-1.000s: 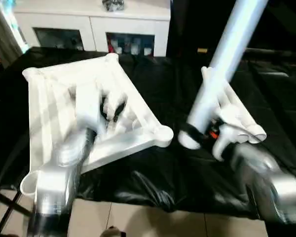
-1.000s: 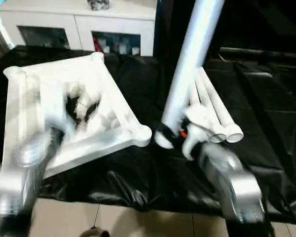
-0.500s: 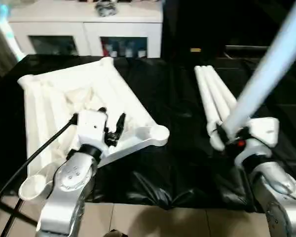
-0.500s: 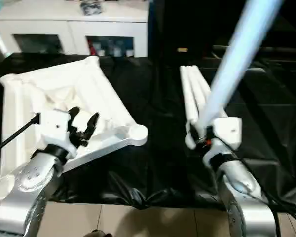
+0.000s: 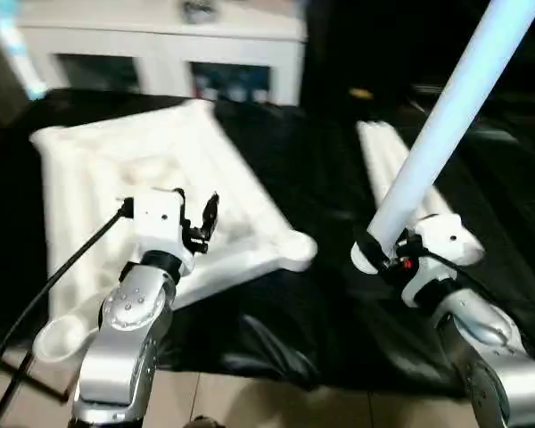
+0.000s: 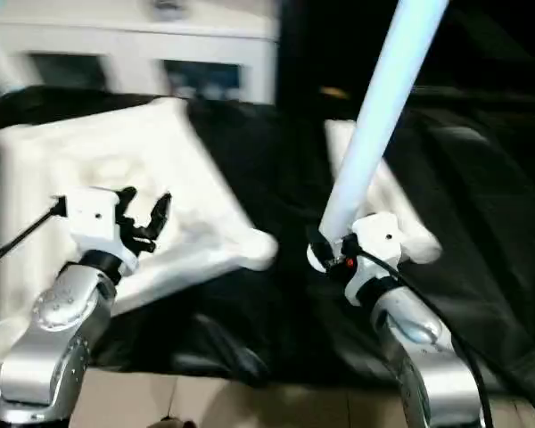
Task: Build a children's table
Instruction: Pick table leg
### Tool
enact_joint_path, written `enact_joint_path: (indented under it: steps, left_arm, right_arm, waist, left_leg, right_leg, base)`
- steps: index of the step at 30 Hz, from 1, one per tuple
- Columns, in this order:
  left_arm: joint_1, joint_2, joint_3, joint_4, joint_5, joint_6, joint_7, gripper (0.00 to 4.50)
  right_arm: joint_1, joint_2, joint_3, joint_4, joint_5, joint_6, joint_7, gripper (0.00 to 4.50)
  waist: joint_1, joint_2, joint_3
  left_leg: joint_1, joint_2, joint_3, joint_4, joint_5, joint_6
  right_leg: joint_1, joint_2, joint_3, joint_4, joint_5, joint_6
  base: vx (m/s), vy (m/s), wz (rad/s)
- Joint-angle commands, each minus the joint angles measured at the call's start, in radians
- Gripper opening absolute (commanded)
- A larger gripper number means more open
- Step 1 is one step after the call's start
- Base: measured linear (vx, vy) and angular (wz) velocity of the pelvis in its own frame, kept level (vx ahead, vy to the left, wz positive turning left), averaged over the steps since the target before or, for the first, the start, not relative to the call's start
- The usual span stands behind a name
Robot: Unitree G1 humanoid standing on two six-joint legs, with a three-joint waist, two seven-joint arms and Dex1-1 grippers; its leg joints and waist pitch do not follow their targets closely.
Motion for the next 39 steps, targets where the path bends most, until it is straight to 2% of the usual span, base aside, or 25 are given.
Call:
enact_joint_path:
  steps: [1, 2, 5, 6, 8, 15, 20, 21, 22, 23, 24, 25, 26, 27, 28, 29, 30, 31, 32, 33, 34, 35, 37, 38, 39]
  left_arm:
    - [-0.007, -0.004, -0.017, -0.004, 0.004, 0.001, 0.002, 3.01]
    - [-0.007, -0.006, -0.017, -0.004, 0.001, 0.003, 0.000, 3.01]
    - [-0.012, -0.005, -0.025, -0.007, -0.002, 0.011, -0.012, 3.01]
    - [-0.013, -0.002, -0.028, -0.006, -0.002, 0.011, -0.016, 3.01]
    - [-0.016, 0.000, -0.028, -0.004, -0.003, 0.011, -0.020, 3.01]
    - [-0.032, 0.009, -0.021, 0.013, -0.011, 0.013, -0.036, 3.01]
    - [-0.047, 0.009, -0.028, 0.029, -0.012, 0.012, -0.042, 3.01]
    - [-0.048, 0.007, -0.030, 0.031, -0.014, 0.012, -0.042, 3.01]
    - [-0.048, 0.007, -0.030, 0.031, -0.014, 0.012, -0.042, 3.01]
    - [-0.049, 0.005, -0.030, 0.032, -0.014, 0.011, -0.043, 3.01]
    - [-0.050, 0.003, -0.028, 0.034, -0.014, 0.011, -0.045, 3.01]
    - [-0.050, 0.003, -0.027, 0.034, -0.014, 0.011, -0.045, 3.01]
    - [-0.051, 0.002, -0.026, 0.035, -0.014, 0.011, -0.046, 3.01]
    - [-0.053, 0.001, -0.025, 0.037, -0.014, 0.011, -0.046, 3.01]
    - [-0.053, 0.001, -0.025, 0.037, -0.014, 0.011, -0.046, 3.01]
    - [-0.054, 0.000, -0.024, 0.037, -0.015, 0.011, -0.044, 3.01]
    - [-0.054, 0.000, -0.024, 0.037, -0.014, 0.011, -0.044, 3.01]
    - [-0.054, 0.000, -0.024, 0.037, -0.014, 0.011, -0.044, 3.01]
    - [-0.053, 0.001, -0.026, 0.036, -0.014, 0.011, -0.042, 3.01]
    - [-0.052, 0.001, -0.028, 0.035, -0.015, 0.011, -0.041, 3.01]
    - [-0.051, 0.002, -0.029, 0.035, -0.015, 0.010, -0.041, 3.01]
    - [-0.052, 0.001, -0.029, 0.036, -0.016, 0.009, -0.042, 3.01]
    - [-0.054, 0.002, -0.029, 0.037, -0.012, 0.008, -0.046, 3.01]
    - [-0.052, -0.003, -0.026, 0.037, -0.021, 0.001, -0.051, 3.01]
    - [-0.051, -0.007, -0.024, 0.037, -0.026, -0.004, -0.055, 3.01]
  right_arm:
    - [-0.003, -0.009, -0.036, 0.006, 0.019, -0.011, 0.003, 1.89]
    - [-0.003, -0.011, -0.034, 0.009, 0.021, -0.013, 0.006, 1.89]
    - [0.010, -0.015, -0.019, 0.014, 0.001, -0.022, -0.003, 1.89]
    - [0.018, -0.010, -0.017, 0.011, 0.000, -0.022, -0.005, 1.89]
    - [0.028, -0.003, -0.016, 0.007, -0.003, -0.024, -0.009, 1.89]
    - [0.049, 0.015, -0.013, -0.011, -0.011, -0.028, -0.035, 1.89]
    - [0.049, -0.006, 0.003, -0.023, -0.031, -0.042, -0.025, 1.89]
    - [0.047, -0.004, 0.001, -0.026, -0.036, -0.041, -0.032, 1.89]
    - [0.047, -0.004, 0.001, -0.026, -0.036, -0.041, -0.032, 1.89]
    - [0.045, 0.002, -0.005, -0.026, -0.034, -0.038, -0.041, 1.89]
    - [0.042, 0.017, -0.020, -0.021, -0.013, -0.024, -0.050, 1.89]
    - [0.042, 0.018, -0.022, -0.021, -0.012, -0.022, -0.051, 1.89]
    - [0.040, 0.019, -0.025, -0.018, -0.007, -0.017, -0.053, 1.89]
    - [0.040, 0.014, -0.021, -0.016, -0.012, -0.019, -0.050, 1.89]
    - [0.040, 0.014, -0.021, -0.016, -0.012, -0.019, -0.050, 1.89]
    - [0.039, 0.004, -0.013, -0.012, -0.023, -0.029, -0.045, 1.89]
    - [0.039, 0.003, -0.013, -0.012, -0.023, -0.030, -0.044, 1.89]
    - [0.039, 0.003, -0.012, -0.012, -0.023, -0.030, -0.044, 1.89]
    - [0.038, 0.003, -0.012, -0.012, -0.024, -0.030, -0.042, 1.89]
    - [0.038, 0.003, -0.011, -0.014, -0.026, -0.029, -0.040, 1.89]
    - [0.039, 0.004, -0.011, -0.015, -0.027, -0.028, -0.039, 1.89]
    - [0.038, 0.005, -0.010, -0.017, -0.027, -0.026, -0.039, 1.89]
    - [0.040, 0.002, -0.007, -0.019, -0.028, -0.025, -0.041, 1.89]
    - [0.041, 0.001, -0.007, -0.021, -0.031, -0.024, -0.046, 1.89]
    - [0.042, 0.000, -0.006, -0.022, -0.032, -0.024, -0.050, 1.89]
  waist:
    - [-0.020, 0.008, -0.044]
    - [-0.023, 0.007, -0.048]
    - [-0.017, -0.003, -0.067]
    - [-0.006, 0.004, -0.074]
    - [-0.005, -0.004, -0.077]
    - [-0.006, 0.028, -0.085]
    - [-0.007, 0.027, -0.083]
    - [0.003, 0.019, -0.068]
    - [-0.004, 0.023, -0.062]
    - [-0.009, 0.039, -0.062]
    - [-0.021, 0.052, -0.070]
    - [-0.052, 0.079, -0.086]
    - [-0.077, 0.072, -0.086]
    - [-0.063, 0.054, -0.079]
    - [-0.065, 0.040, -0.069]
    - [-0.054, 0.008, -0.053]
    - [-0.036, -0.014, -0.044]
    - [0.004, -0.016, -0.032]
    - [0.006, -0.025, -0.045]
    - [0.009, -0.023, -0.044]
    - [0.007, -0.016, -0.044]
    - [0.005, 0.015, -0.046]
    - [-0.018, 0.032, -0.053]
    - [-0.021, 0.037, -0.060]
    - [-0.026, 0.049, -0.079]
  left_leg:
    - [0.085, 0.073, -0.038, -0.101, -0.625, -0.033]
    - [0.085, 0.072, -0.040, -0.104, -0.600, -0.025]
    - [0.026, 0.036, -0.001, -0.084, -0.318, 0.070]
    - [0.021, 0.025, 0.015, -0.069, -0.216, 0.099]
    - [0.014, 0.020, 0.018, -0.060, -0.138, 0.134]
    - [0.036, 0.019, 0.013, -0.049, -0.065, 0.207]
    - [0.032, 0.017, 0.015, -0.047, -0.071, 0.214]
    - [-0.077, -0.029, 0.006, -0.024, -0.062, 0.287]
    - [-0.050, -0.020, -0.010, -0.018, -0.090, 0.285]
    - [-0.039, -0.019, -0.020, -0.024, -0.096, 0.267]
    - [0.005, -0.001, -0.025, -0.034, -0.112, 0.245]
    - [0.148, 0.085, -0.098, -0.055, -0.138, 0.263]
    - [0.163, 0.113, -0.133, -0.064, -0.112, 0.320]
    - [0.169, 0.149, -0.150, -0.058, -0.088, 0.404]
    - [0.139, 0.147, -0.141, -0.070, -0.118, 0.427]
    - [0.092, 0.079, -0.079, -0.066, -0.254, 0.345]
    - [0.038, 0.024, -0.029, -0.040, -0.333, 0.272]
    - [0.016, -0.022, 0.007, 0.054, -0.258, 0.176]
    - [-0.011, -0.010, -0.002, 0.077, -0.186, 0.154]
    - [-0.035, -0.008, -0.010, 0.072, -0.127, 0.130]
    - [-0.020, -0.011, -0.002, 0.037, -0.108, 0.114]
    - [0.006, 0.007, -0.001, -0.012, -0.120, 0.102]
    - [0.047, 0.030, -0.011, -0.047, -0.264, 0.078]
    - [0.060, 0.040, -0.017, -0.050, -0.269, 0.081]
    - [0.079, 0.058, -0.037, -0.047, -0.178, 0.117]
  right_leg:
    - [-0.020, -0.021, 0.041, -0.070, -0.325, -0.145]
    - [-0.016, -0.021, 0.044, -0.063, -0.264, -0.156]
    - [0.045, -0.039, 0.058, -0.061, -0.056, -0.179]
    - [0.055, -0.044, 0.061, -0.063, -0.024, -0.180]
    - [0.066, -0.036, 0.059, -0.062, -0.004, -0.181]
    - [0.069, -0.016, 0.046, -0.055, -0.017, -0.188]
    - [0.075, -0.020, 0.046, -0.063, -0.055, -0.179]
    - [0.145, -0.066, -0.001, -0.107, -0.128, -0.072]
    - [0.127, -0.091, -0.016, -0.130, -0.235, -0.048]
    - [0.139, -0.075, -0.039, -0.134, -0.282, -0.063]
    - [0.115, -0.045, -0.033, -0.116, -0.279, -0.087]
    - [0.010, 0.019, -0.023, -0.005, -0.200, -0.134]
    - [-0.025, 0.025, -0.008, 0.042, -0.168, -0.118]
    - [-0.073, 0.000, 0.033, 0.094, -0.157, -0.074]
    - [-0.079, -0.022, 0.062, 0.110, -0.115, -0.043]
    - [-0.050, -0.042, 0.089, 0.032, -0.050, -0.059]
    - [-0.013, -0.073, 0.125, -0.044, -0.122, -0.094]
    - [0.035, -0.153, 0.191, -0.114, -0.419, -0.149]
    - [0.067, -0.159, 0.198, -0.112, -0.513, -0.168]
    - [0.080, -0.137, 0.181, -0.106, -0.602, -0.166]
    - [0.070, -0.089, 0.149, -0.100, -0.585, -0.177]
    - [0.054, -0.055, 0.113, -0.089, -0.508, -0.189]
    - [0.032, -0.005, 0.081, -0.055, -0.359, -0.205]
    - [0.023, -0.001, 0.080, -0.043, -0.285, -0.213]
    - [0.011, -0.007, 0.078, -0.010, -0.070, -0.229]
  base:
    - [0.089, 0.043, 0.04]
    - [0.088, 0.039, -0.04]
    - [0.097, 0.028, -0.05]
    - [0.102, 0.015, -0.03]
    - [0.078, -0.001, -0.01]
    - [0.046, -0.005, 0.01]
    - [0.001, -0.001, 0.04]
    - [0.005, -0.003, 0.19]
    - [0.005, 0.006, 0.49]
    - [0.013, 0.018, 0.60]
    - [0.013, 0.018, 0.60]
    - [0.044, -0.016, 0.32]
    - [0.000, 0.000, 0.00]
    - [0.000, 0.000, 0.00]
    - [0.000, 0.000, 0.00]
    - [0.000, 0.000, 0.00]
    - [-0.032, -0.080, 0.10]
    - [0.002, -0.075, 0.11]
    - [0.003, -0.091, 0.09]
    - [0.000, 0.000, 0.00]
    - [0.000, 0.000, 0.00]
    - [0.000, 0.000, 0.00]
    - [0.035, 0.023, 0.04]
    - [0.063, 0.055, 0.12]
    - [0.063, 0.055, 0.12]
